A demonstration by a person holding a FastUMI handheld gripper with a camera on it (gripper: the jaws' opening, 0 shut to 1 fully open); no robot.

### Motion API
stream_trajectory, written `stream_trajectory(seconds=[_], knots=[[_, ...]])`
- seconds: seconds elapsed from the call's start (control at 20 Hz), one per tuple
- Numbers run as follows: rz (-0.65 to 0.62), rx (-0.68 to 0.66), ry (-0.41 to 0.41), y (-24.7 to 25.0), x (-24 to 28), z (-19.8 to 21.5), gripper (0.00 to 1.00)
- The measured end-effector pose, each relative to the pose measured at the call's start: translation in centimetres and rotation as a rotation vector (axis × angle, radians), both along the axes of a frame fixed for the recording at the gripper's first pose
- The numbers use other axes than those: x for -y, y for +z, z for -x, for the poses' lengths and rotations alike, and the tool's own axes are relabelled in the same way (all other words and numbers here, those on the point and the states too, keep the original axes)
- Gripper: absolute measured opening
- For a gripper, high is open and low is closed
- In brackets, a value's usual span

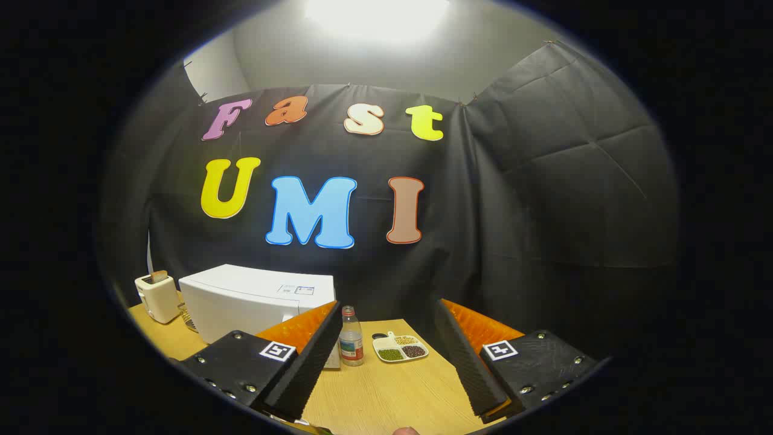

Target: Open the microwave, put the food inside, and close the microwave door.

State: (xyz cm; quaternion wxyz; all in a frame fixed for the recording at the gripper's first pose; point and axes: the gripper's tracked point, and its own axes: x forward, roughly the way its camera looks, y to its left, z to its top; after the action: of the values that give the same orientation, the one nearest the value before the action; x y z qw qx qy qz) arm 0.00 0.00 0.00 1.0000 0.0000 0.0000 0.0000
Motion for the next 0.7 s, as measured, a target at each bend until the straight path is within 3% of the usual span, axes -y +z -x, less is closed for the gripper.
stream_trajectory(seconds=[0.7], knots=[[-0.004,-0.016,0.001,-0.70,-0.21,-0.55,0.97]])
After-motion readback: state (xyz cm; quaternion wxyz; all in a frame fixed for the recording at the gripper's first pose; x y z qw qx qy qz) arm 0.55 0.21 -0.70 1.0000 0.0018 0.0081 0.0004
